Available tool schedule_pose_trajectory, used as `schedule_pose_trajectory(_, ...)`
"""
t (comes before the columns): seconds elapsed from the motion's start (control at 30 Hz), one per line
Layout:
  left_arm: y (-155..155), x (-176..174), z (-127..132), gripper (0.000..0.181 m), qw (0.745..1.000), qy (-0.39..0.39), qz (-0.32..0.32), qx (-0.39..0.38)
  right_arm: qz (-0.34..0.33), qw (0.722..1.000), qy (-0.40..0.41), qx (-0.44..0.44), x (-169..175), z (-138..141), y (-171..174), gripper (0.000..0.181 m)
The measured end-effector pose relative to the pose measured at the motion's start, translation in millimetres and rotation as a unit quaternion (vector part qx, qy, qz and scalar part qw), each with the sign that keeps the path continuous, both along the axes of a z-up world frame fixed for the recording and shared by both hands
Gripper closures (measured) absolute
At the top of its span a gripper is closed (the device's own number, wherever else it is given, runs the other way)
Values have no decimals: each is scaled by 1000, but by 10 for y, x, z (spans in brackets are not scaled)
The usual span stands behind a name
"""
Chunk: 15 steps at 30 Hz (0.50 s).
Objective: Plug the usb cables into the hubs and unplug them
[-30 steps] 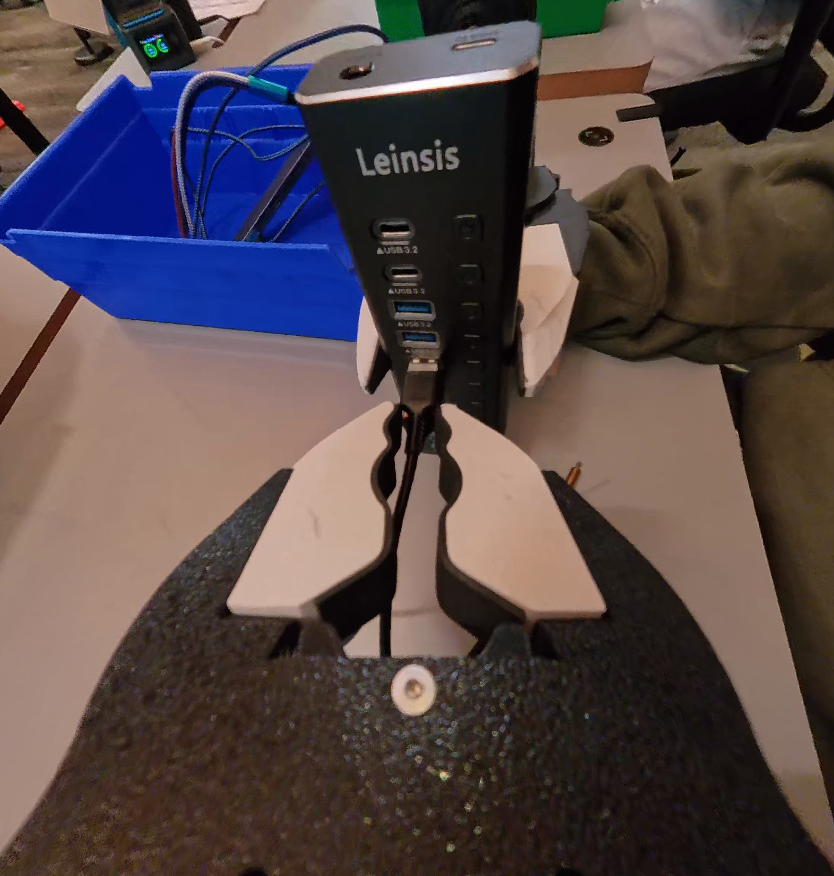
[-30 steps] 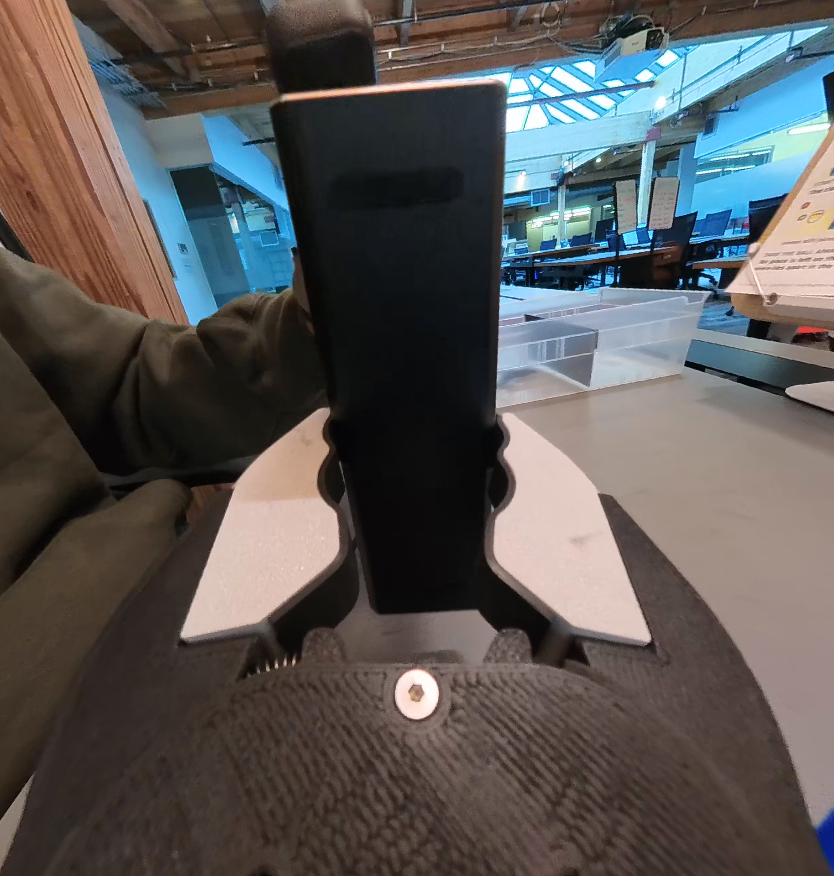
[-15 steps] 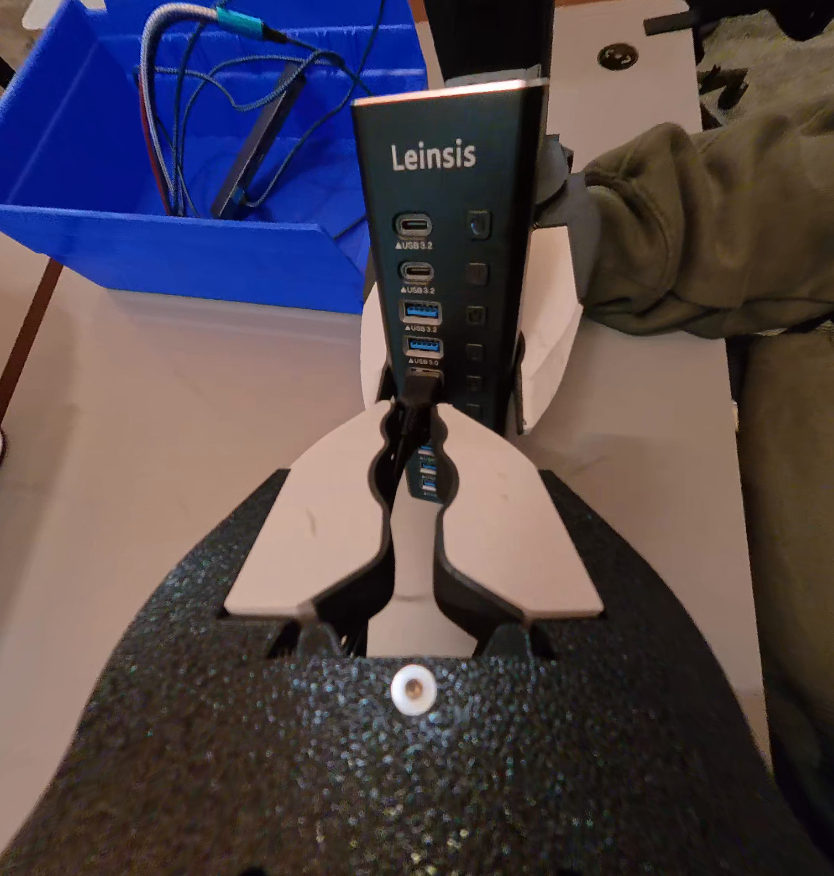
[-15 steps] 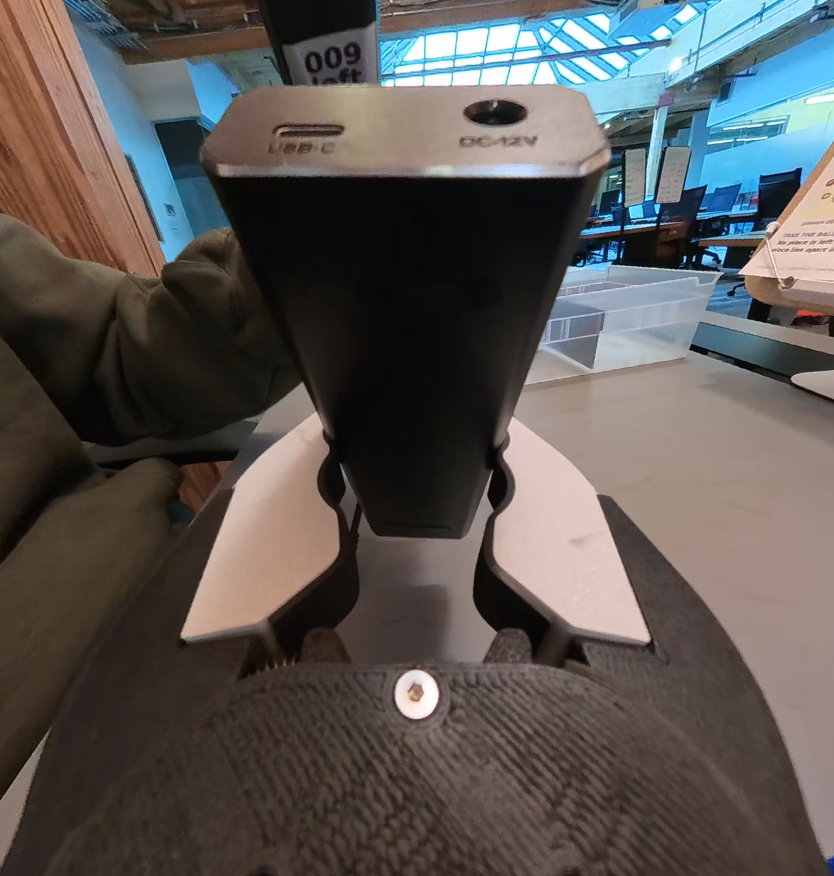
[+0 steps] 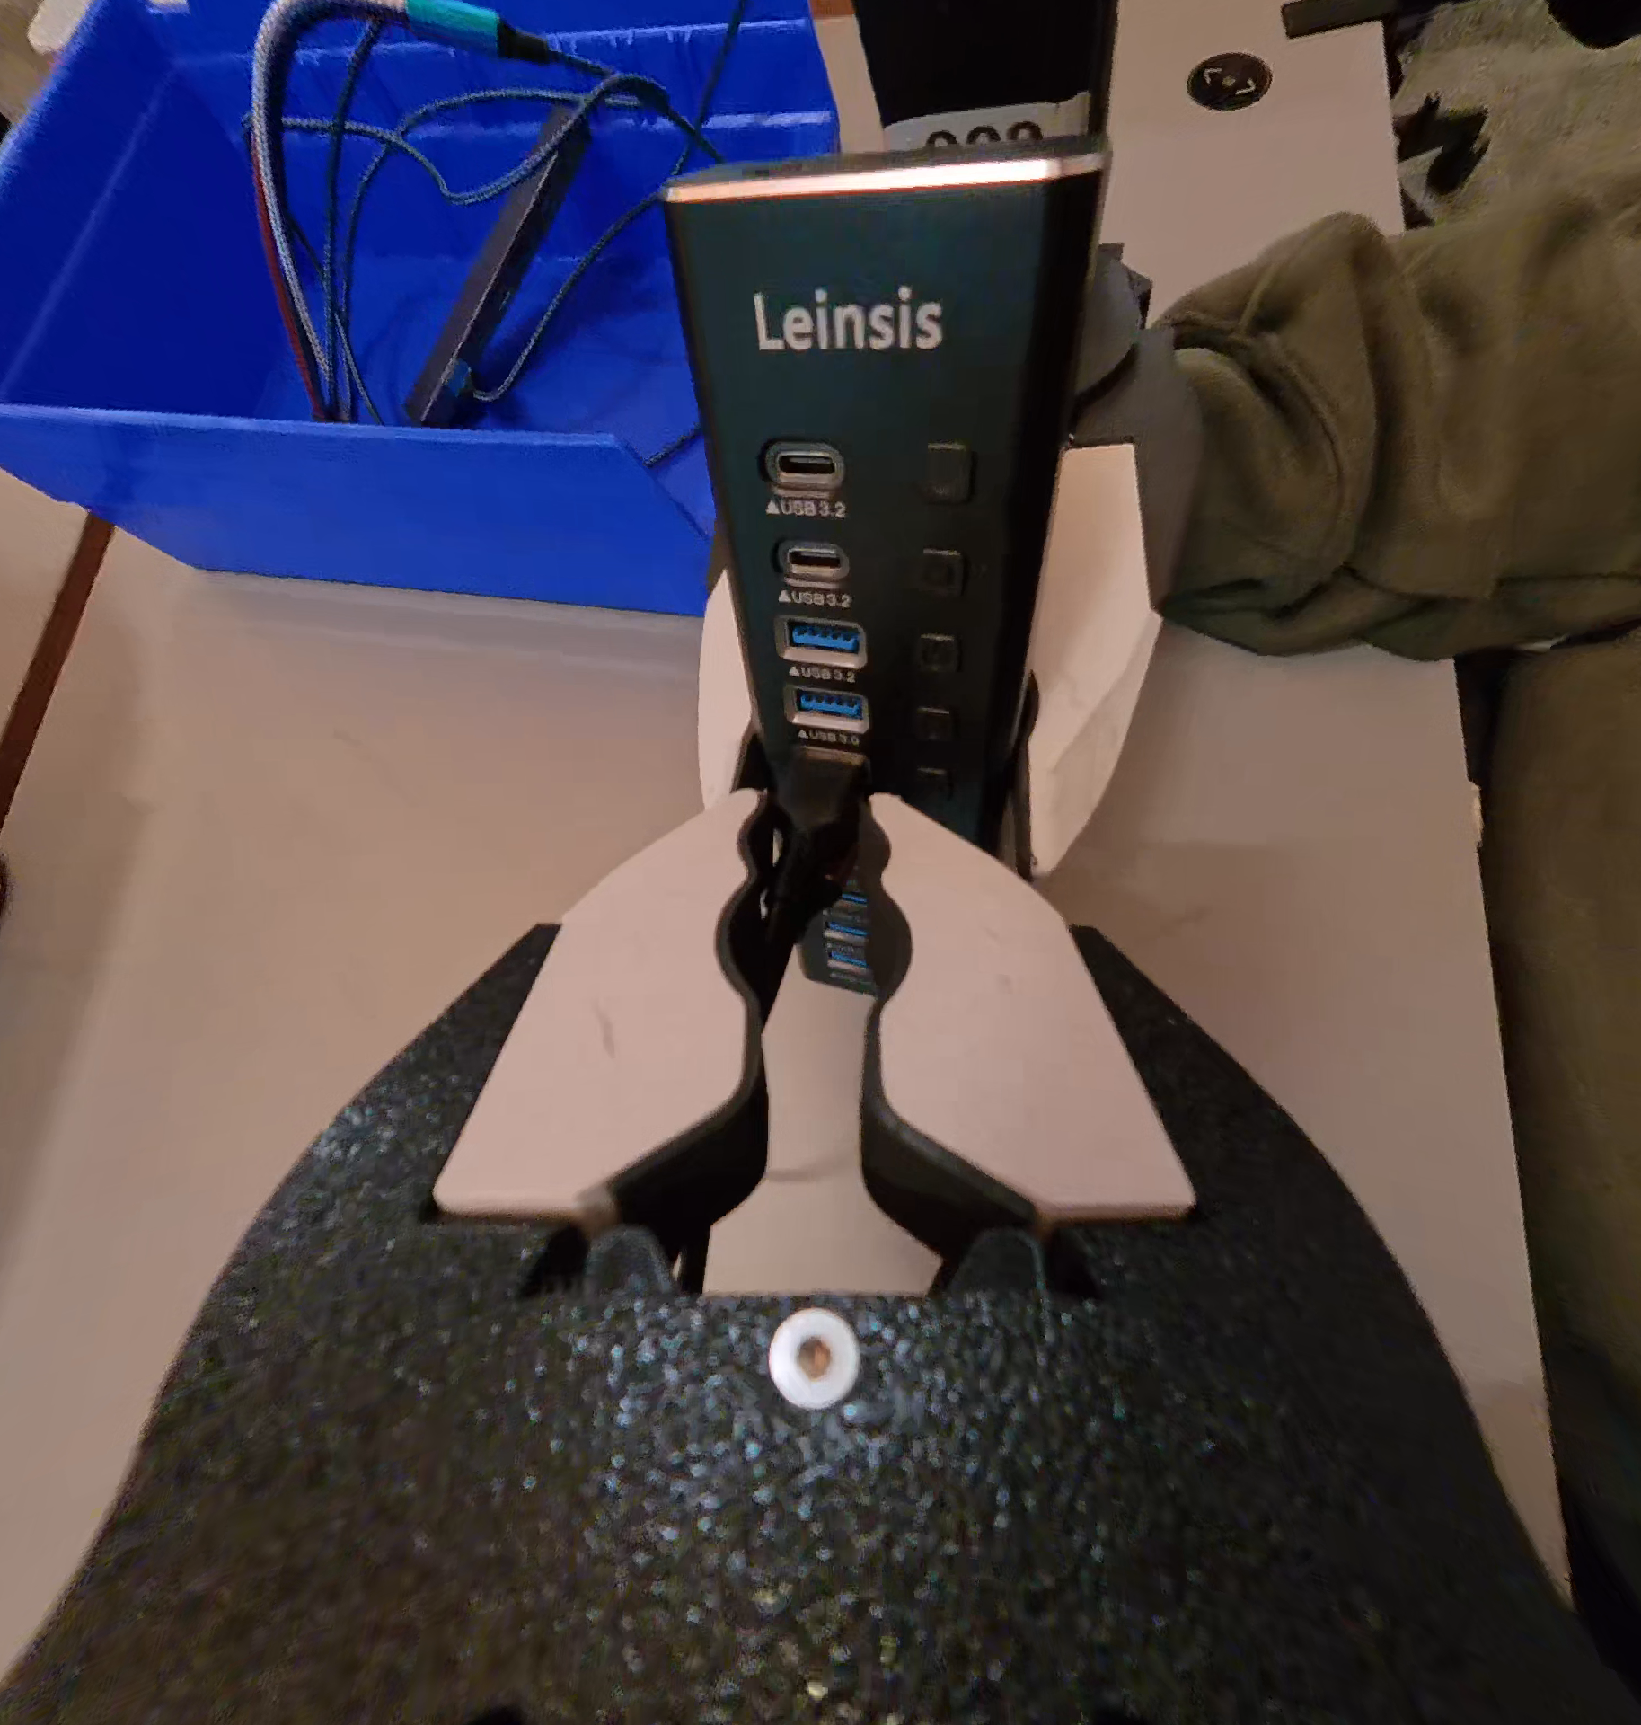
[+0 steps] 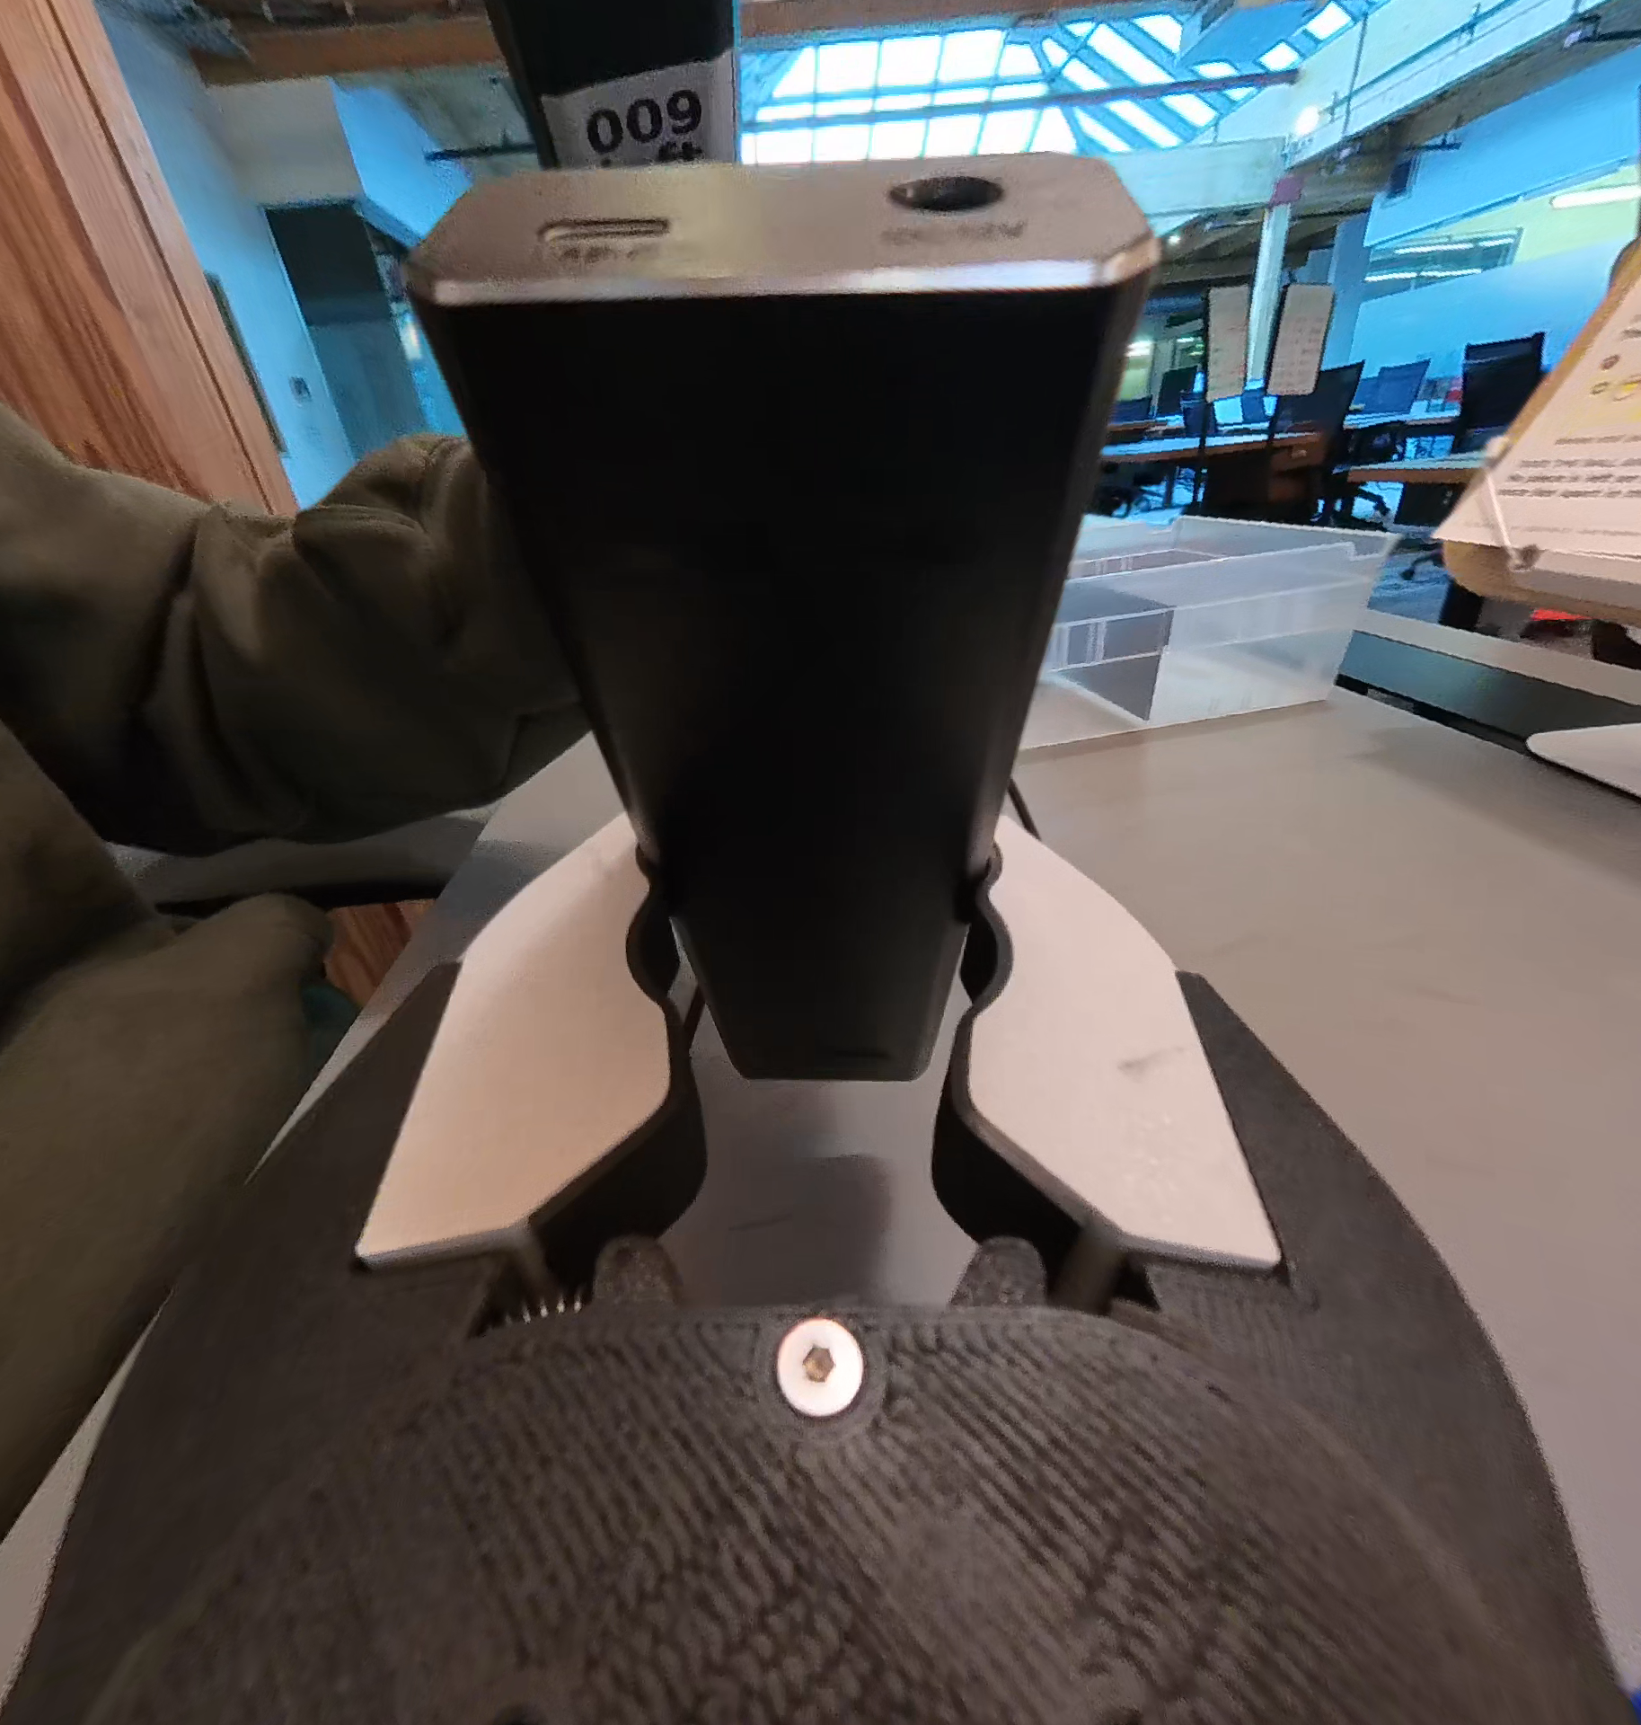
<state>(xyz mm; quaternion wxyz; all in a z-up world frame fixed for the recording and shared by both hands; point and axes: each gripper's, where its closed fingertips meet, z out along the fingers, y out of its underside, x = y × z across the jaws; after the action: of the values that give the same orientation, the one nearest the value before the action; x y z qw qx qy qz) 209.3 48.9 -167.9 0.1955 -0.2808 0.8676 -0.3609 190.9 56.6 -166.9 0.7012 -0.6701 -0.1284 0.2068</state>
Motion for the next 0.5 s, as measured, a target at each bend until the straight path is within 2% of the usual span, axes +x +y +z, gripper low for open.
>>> schedule_pose_trajectory(0.07, 4, -43, 9, 163, 1000, -29, -4, 3, 4, 1000, -15, -3, -42, -19, 9, 121)
schedule_pose_trajectory(0.13, 30, -46, 85, 147, 998, -64, 10, 3, 6, 1000, -22, -8, -62, -37, 17, 121)
schedule_pose_trajectory(0.23, -124, -109, 466, 136, 990, -109, 5, -85, 4, 1000, -16, -6, -47, -28, 16, 121)
schedule_pose_trajectory(0.3, -266, -107, 621, 126, 987, -99, 4, -123, 10, 1000, -13, -10, -52, -31, 17, 121)
schedule_pose_trajectory(0.4, -393, 28, 459, 106, 995, -62, 12, -74, 15, 1000, -20, -13, -77, -46, 20, 121)
schedule_pose_trajectory(0.47, -446, 106, 341, 122, 997, -50, 9, -56, 16, 1000, -24, -10, -87, -43, 11, 121)
schedule_pose_trajectory(0.5, -478, 126, 345, 122, 996, -51, 6, -69, 15, 1000, -20, -3, -78, -24, -2, 121)
